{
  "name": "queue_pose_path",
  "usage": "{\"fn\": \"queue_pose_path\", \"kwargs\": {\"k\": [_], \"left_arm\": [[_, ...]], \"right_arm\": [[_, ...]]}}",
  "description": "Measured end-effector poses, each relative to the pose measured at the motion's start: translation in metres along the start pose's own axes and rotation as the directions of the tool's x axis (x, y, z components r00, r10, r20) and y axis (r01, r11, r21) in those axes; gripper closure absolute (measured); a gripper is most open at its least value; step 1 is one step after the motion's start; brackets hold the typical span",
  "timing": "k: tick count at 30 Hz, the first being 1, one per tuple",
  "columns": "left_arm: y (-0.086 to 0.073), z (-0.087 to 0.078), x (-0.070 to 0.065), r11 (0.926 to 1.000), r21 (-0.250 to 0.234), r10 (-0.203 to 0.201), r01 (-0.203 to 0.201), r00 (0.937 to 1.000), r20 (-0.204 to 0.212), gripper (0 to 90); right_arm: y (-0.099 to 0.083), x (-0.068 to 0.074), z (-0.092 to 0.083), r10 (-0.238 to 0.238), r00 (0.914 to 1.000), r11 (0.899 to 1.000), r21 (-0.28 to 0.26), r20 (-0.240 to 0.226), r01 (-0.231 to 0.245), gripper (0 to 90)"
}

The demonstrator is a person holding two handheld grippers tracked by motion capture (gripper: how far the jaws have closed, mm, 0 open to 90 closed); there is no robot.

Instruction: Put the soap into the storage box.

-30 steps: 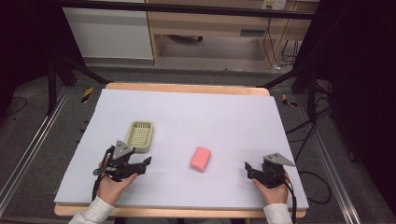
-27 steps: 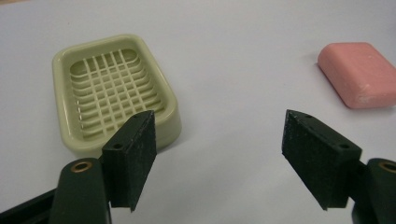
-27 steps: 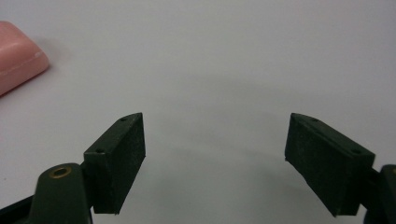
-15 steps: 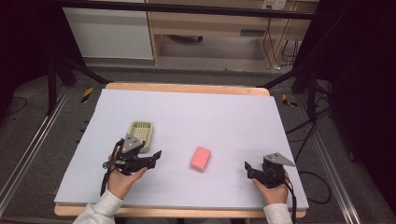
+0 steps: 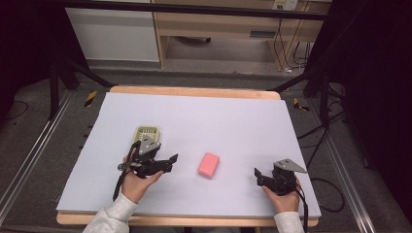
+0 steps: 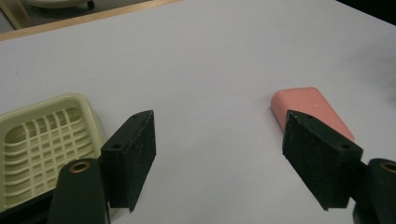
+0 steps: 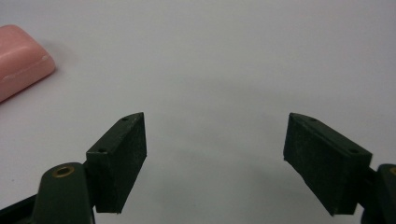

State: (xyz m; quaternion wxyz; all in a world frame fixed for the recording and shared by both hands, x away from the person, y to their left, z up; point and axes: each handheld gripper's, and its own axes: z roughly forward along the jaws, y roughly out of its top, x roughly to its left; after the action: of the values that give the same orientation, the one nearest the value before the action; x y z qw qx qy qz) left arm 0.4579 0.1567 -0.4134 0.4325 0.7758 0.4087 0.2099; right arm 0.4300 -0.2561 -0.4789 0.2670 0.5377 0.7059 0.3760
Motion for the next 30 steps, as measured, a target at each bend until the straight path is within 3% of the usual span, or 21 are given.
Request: {"fn": "queue_pose_path", "kwargs": {"k": [11, 12, 13, 14, 18, 27, 30], "left_arm": [[0.007, 0.008, -0.012, 0.9997, 0.01, 0.021, -0.021, 0.9997, 0.015, 25.6], [0.007, 0.009, -0.013, 0.9997, 0.009, 0.022, -0.022, 0.9996, 0.016, 25.6], [0.008, 0.009, -0.014, 0.9997, 0.009, 0.023, -0.023, 0.9996, 0.017, 25.6], [0.008, 0.009, -0.014, 0.9996, 0.009, 0.026, -0.026, 0.9995, 0.019, 25.6], [0.008, 0.011, -0.016, 0.9995, 0.014, 0.03, -0.03, 0.9994, 0.02, 25.6], [0.009, 0.018, -0.02, 0.999, 0.029, 0.032, -0.033, 0.9992, 0.026, 25.6], [0.011, 0.021, -0.024, 0.9985, 0.034, 0.042, -0.043, 0.9986, 0.033, 25.6]], "right_arm": [[0.0, 0.0, 0.0, -0.016, 0.9998, 1.0, -0.011, 0.014, 0.016, 22.9], [0.0, 0.0, -0.001, -0.022, 0.9996, 1.0, -0.014, 0.015, 0.022, 25.6], [0.001, -0.001, -0.002, -0.025, 0.9997, 0.999, -0.022, -0.005, 0.025, 32.9], [0.002, -0.002, -0.003, -0.014, 0.9995, 1.0, -0.027, -0.029, 0.014, 34.5], [0.002, -0.002, -0.004, -0.012, 0.9998, 0.999, -0.043, -0.019, 0.011, 29.4], [0.004, -0.001, -0.004, 0.017, 0.9998, 1.0, -0.016, 0.005, -0.017, 25.0], [0.006, 0.0, -0.004, 0.039, 0.9992, 0.999, 0.007, -0.005, -0.039, 29.0]]}}
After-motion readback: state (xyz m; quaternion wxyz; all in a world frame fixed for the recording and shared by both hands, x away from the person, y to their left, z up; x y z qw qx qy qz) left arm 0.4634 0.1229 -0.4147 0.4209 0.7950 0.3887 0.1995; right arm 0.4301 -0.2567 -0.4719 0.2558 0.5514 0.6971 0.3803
